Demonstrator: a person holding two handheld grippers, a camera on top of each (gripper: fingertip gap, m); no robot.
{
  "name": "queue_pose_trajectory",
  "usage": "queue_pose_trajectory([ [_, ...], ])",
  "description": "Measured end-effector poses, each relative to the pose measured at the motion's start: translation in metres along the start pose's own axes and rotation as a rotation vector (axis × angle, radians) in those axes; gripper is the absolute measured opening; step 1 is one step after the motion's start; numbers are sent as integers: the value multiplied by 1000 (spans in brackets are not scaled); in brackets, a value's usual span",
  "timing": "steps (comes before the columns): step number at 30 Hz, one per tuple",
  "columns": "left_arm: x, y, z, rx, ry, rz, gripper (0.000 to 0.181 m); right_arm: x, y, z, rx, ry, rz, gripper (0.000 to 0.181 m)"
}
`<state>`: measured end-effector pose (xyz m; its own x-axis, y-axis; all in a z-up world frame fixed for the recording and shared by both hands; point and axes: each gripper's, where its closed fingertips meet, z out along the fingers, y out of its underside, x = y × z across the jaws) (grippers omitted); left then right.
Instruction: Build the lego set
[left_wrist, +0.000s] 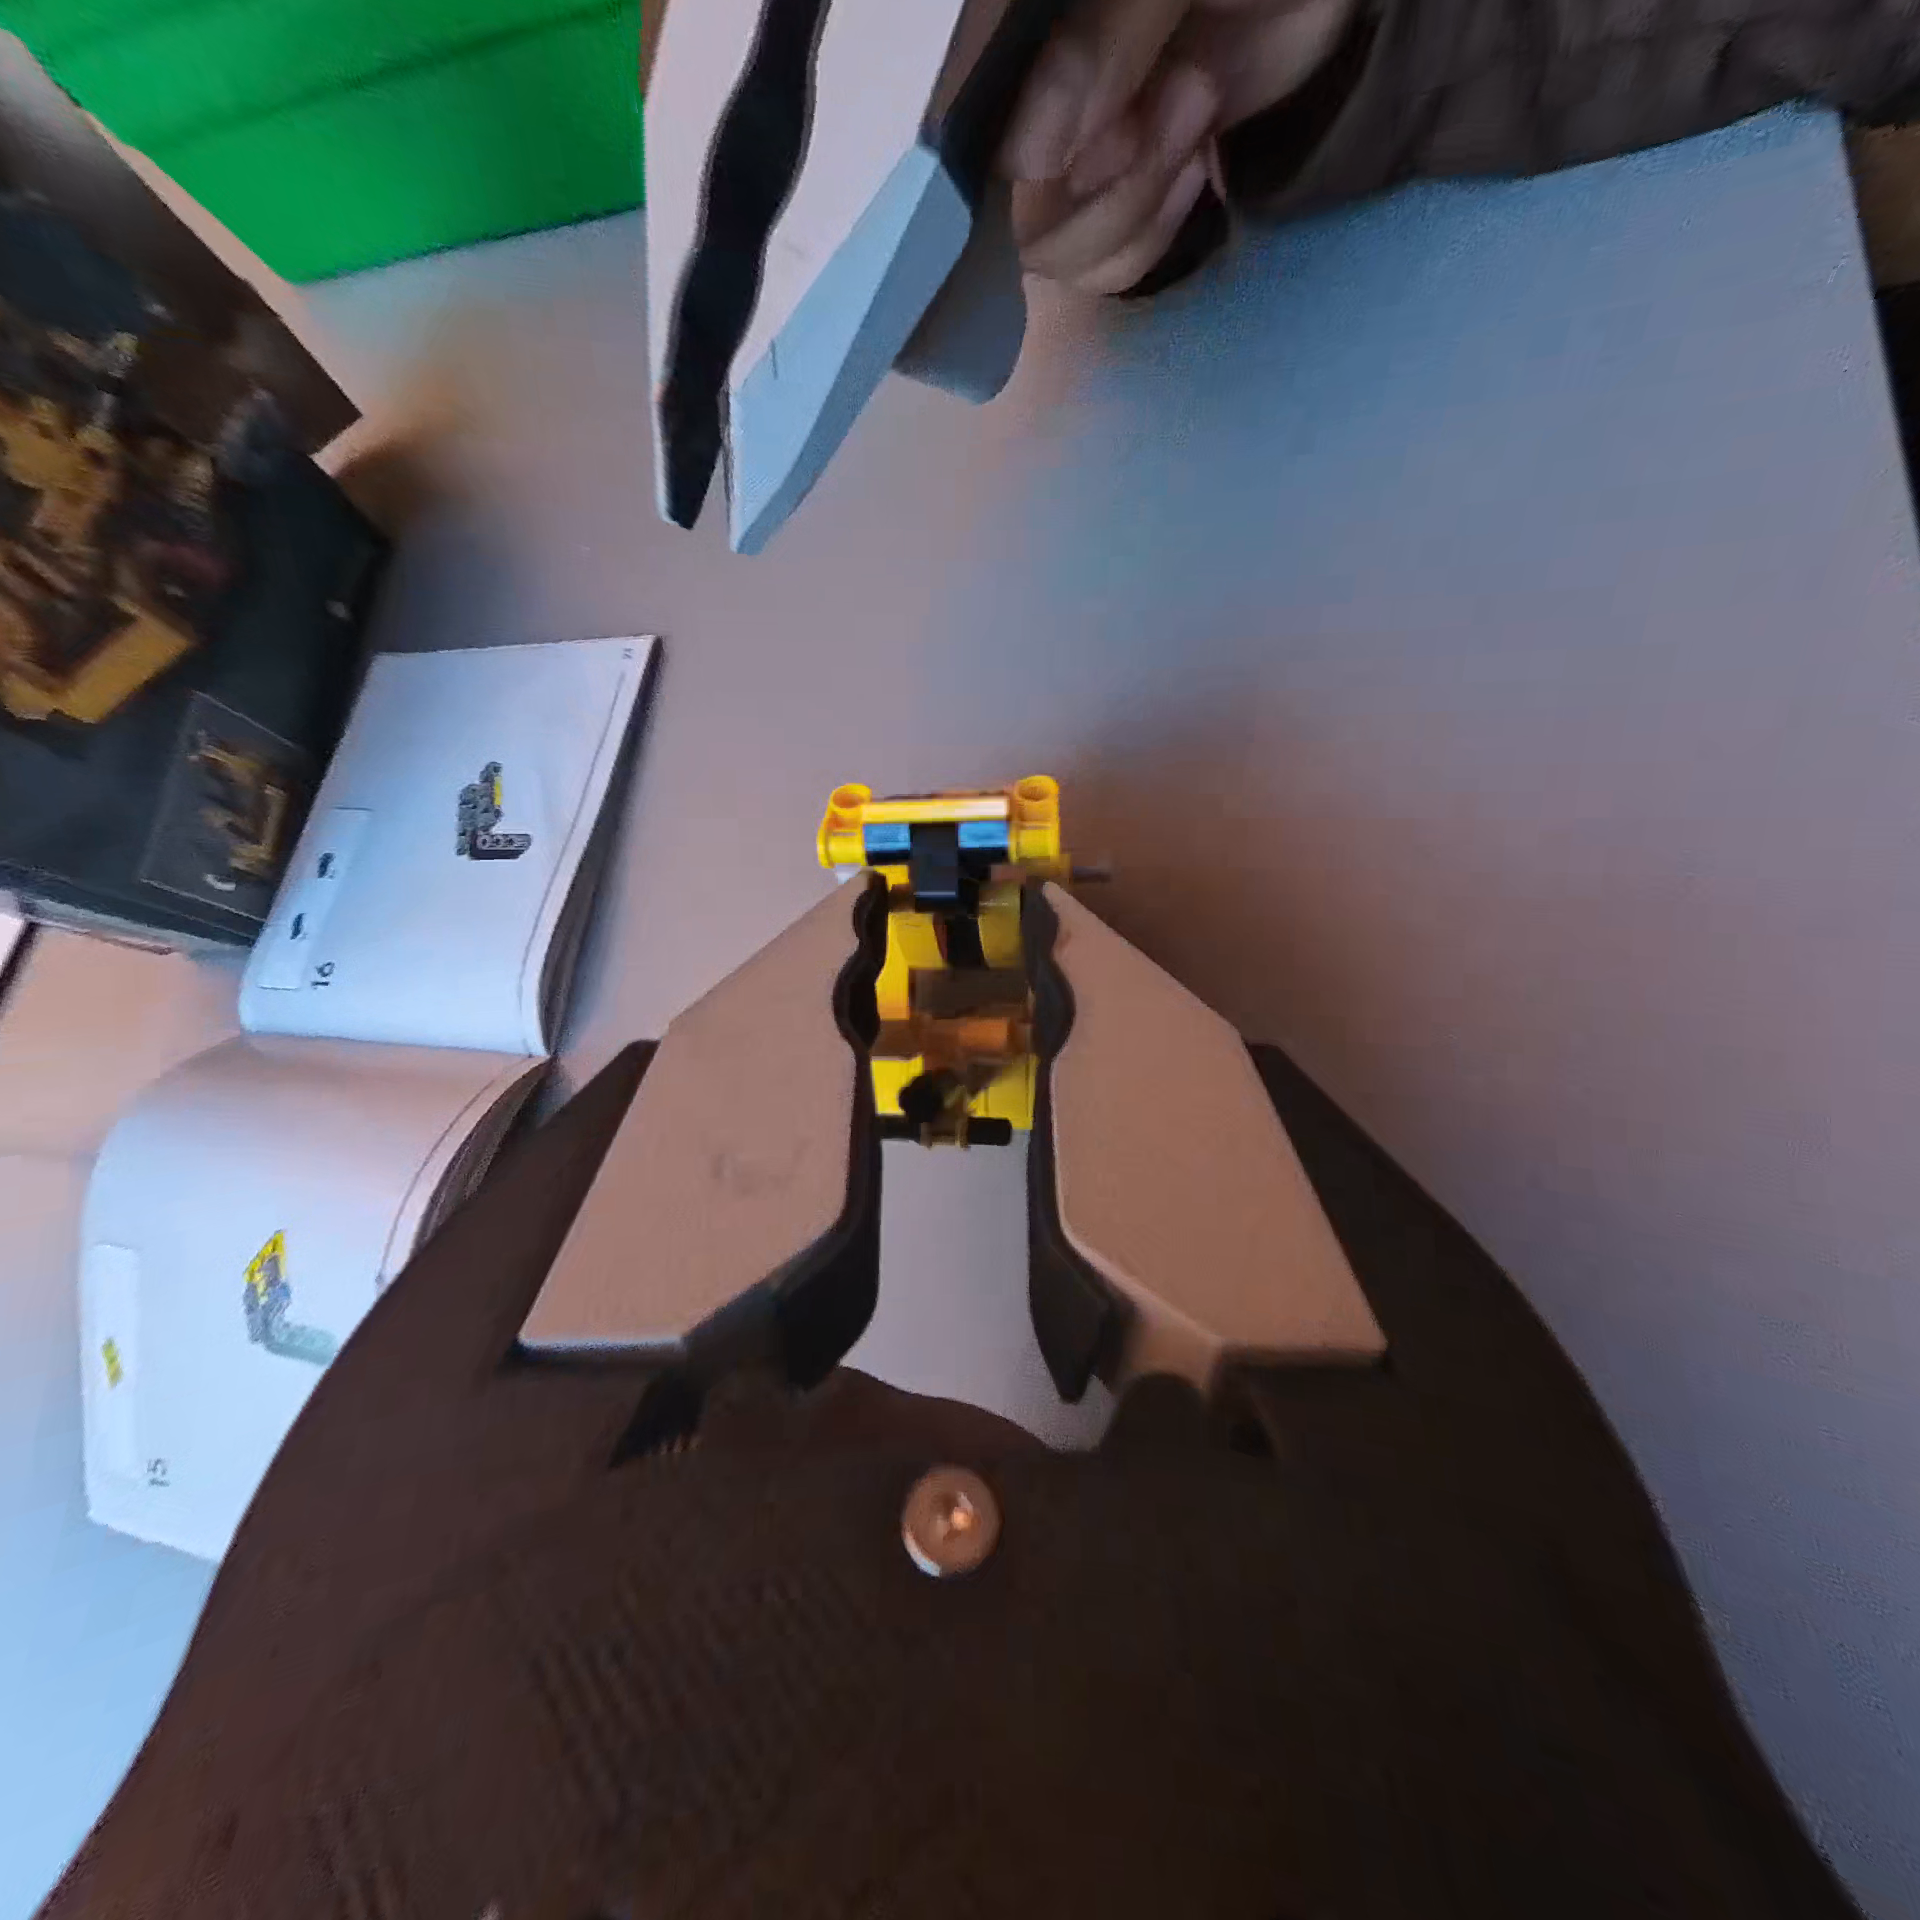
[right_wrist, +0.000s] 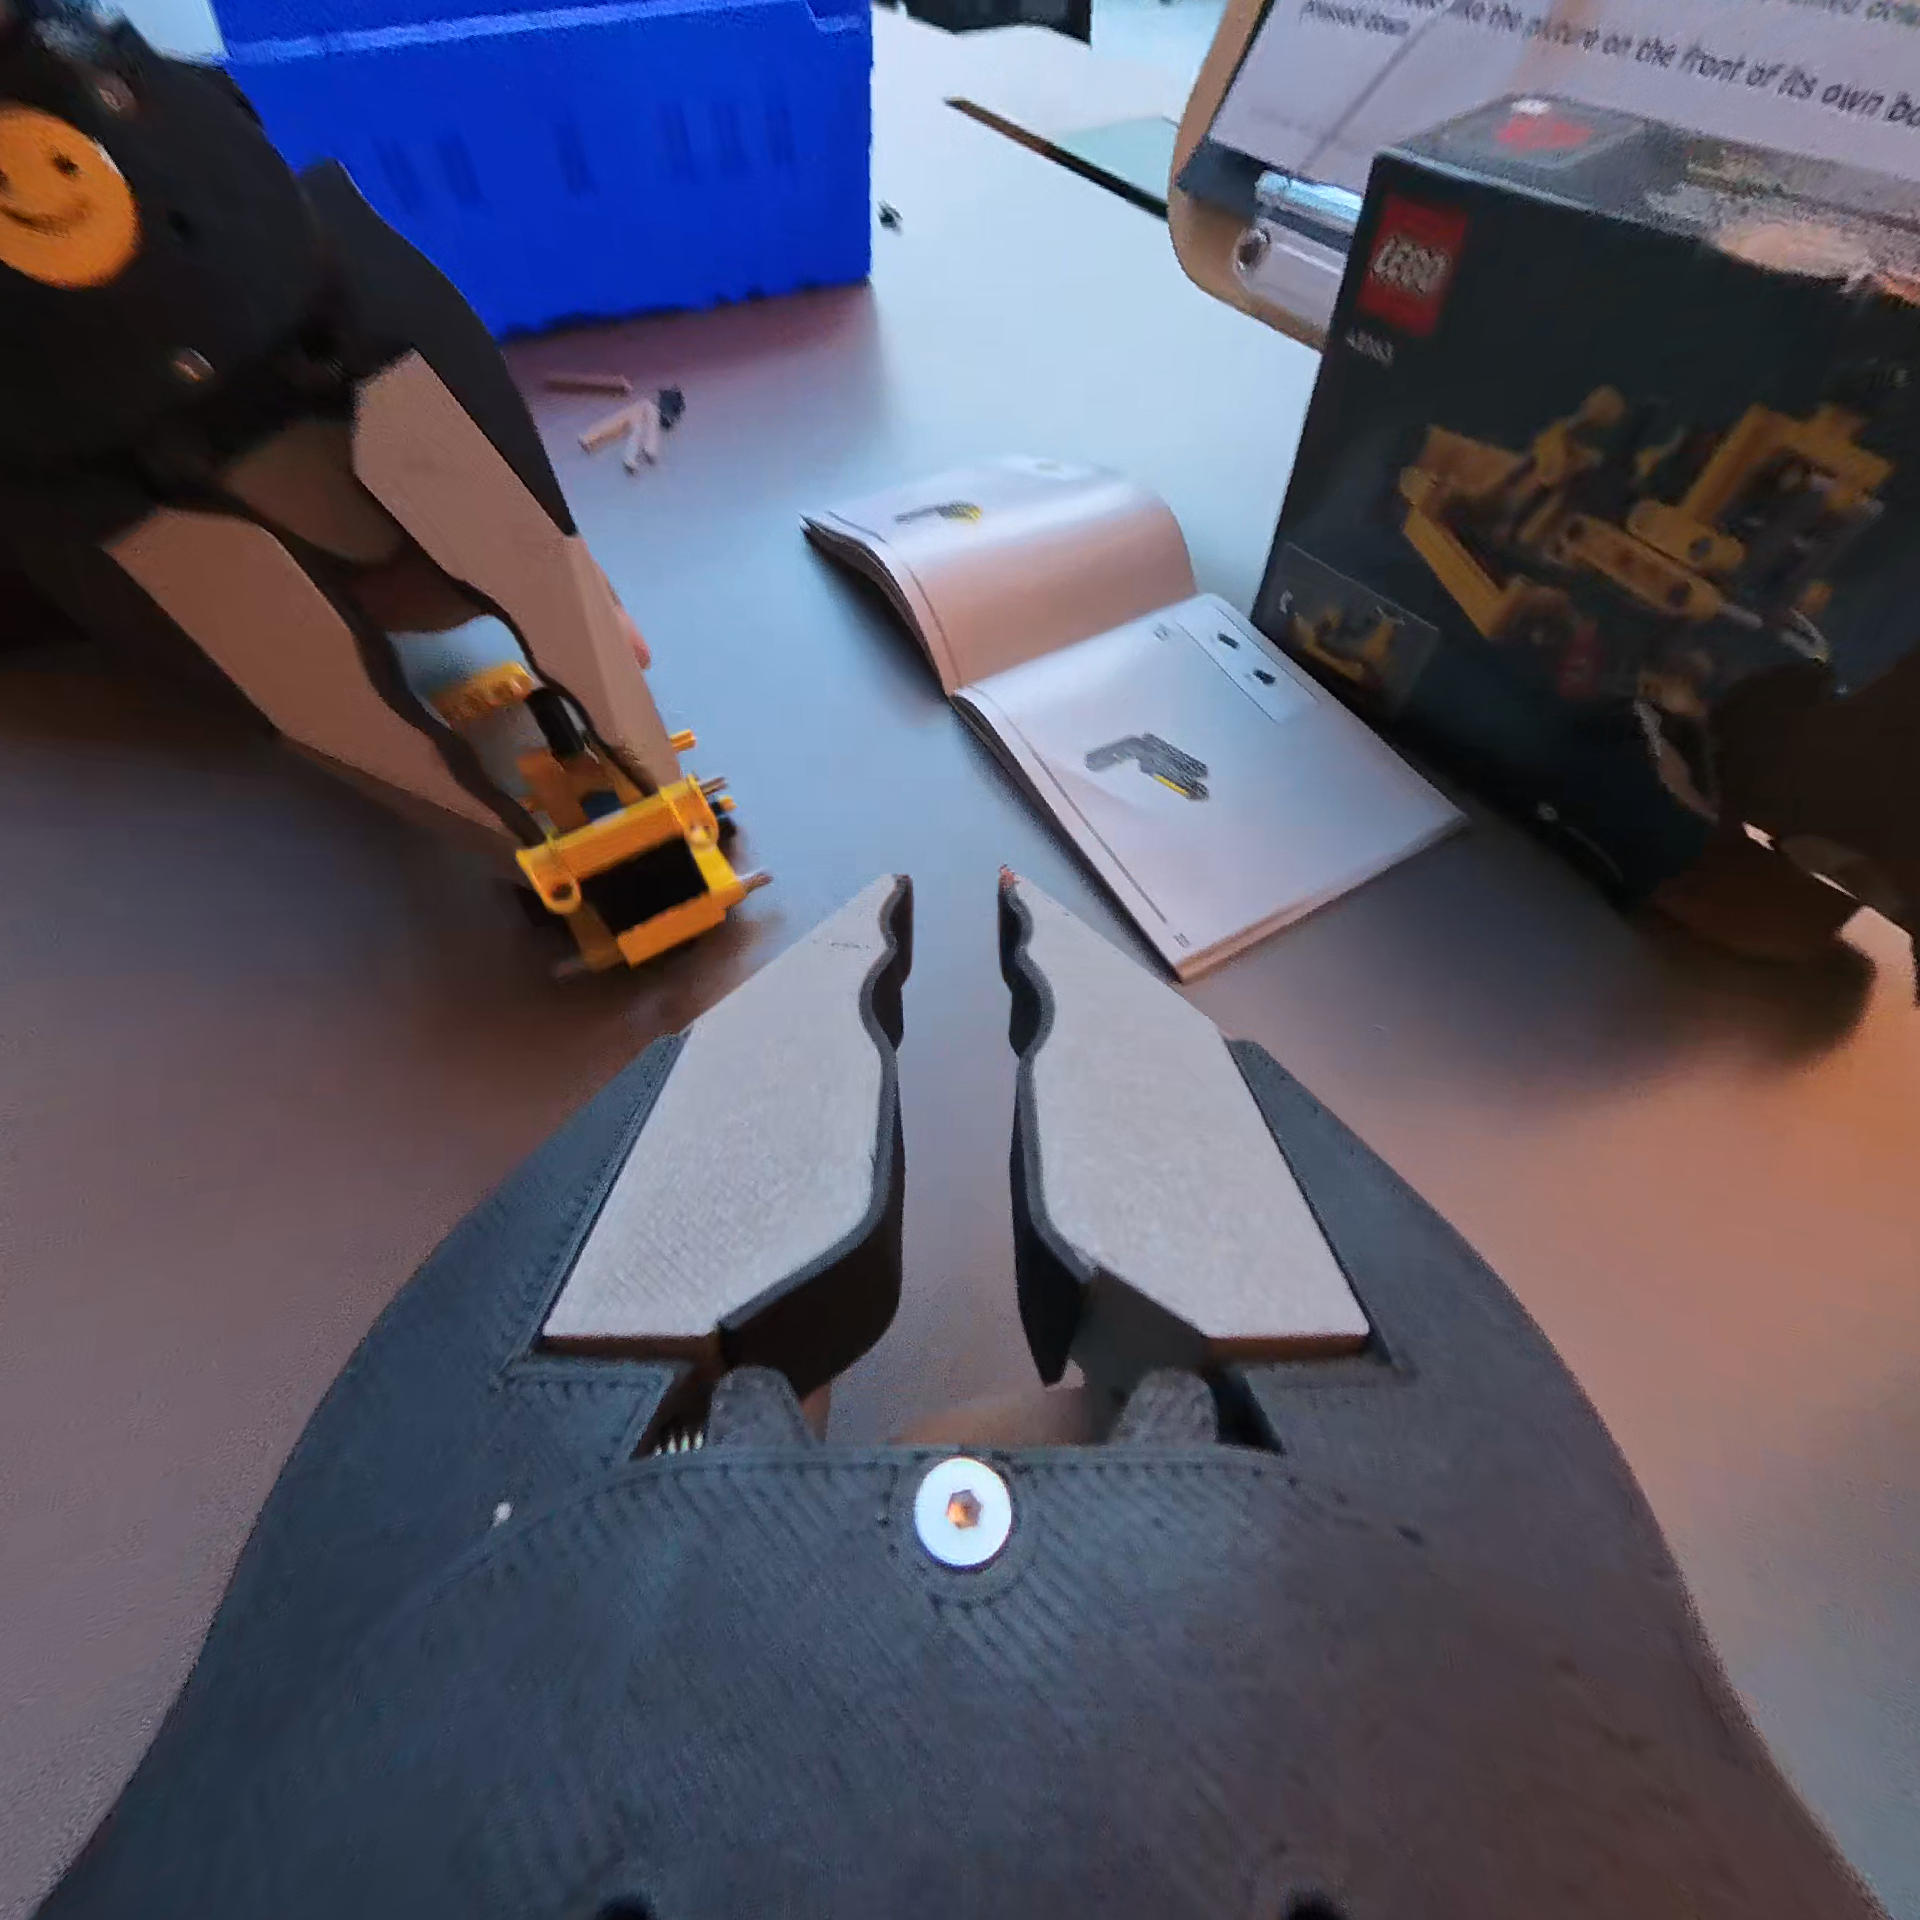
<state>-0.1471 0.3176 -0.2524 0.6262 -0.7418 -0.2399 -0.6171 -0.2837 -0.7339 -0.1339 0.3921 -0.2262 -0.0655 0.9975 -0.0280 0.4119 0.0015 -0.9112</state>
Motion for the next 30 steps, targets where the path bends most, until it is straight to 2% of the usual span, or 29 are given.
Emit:
queue_pose_trajectory([
  [3,2,0,7,-21,25,-14,32,9,6,-2,-9,11,2,15],
  [7,2,-3,4,-2,47,-44,29,20,0,-12,48,17,48,14],
  [10,-4,-3,-13,3,34,-54,40,28,-3,-19,76,63,15,13],
  [13,-20,-16,-40,48,13,-82,32,35,1,-15,46,110,-50,13],
  [15,-36,-15,-49,6,-14,-87,31,39,0,-10,32,132,-84,18],
  [16,-52,-11,-49,-39,-77,-79,31,44,-1,-7,31,151,-102,26],
  [18,-79,-4,-42,-126,-169,-81,38,52,-1,0,-9,175,-156,28],
  [20,-91,-5,-26,-143,-155,-120,39,55,3,9,-72,150,-216,29],
  [22,-96,-4,-5,-159,-102,-146,39,56,9,20,-127,93,-231,32],
  [25,-109,9,19,-243,-104,-122,40,55,17,34,-181,12,-217,33],
  [27,-110,12,28,-269,-89,-114,44,51,24,39,-230,-31,-220,37],
  [30,-108,17,35,-293,-71,-67,47,54,29,44,-267,-18,-261,35],
])
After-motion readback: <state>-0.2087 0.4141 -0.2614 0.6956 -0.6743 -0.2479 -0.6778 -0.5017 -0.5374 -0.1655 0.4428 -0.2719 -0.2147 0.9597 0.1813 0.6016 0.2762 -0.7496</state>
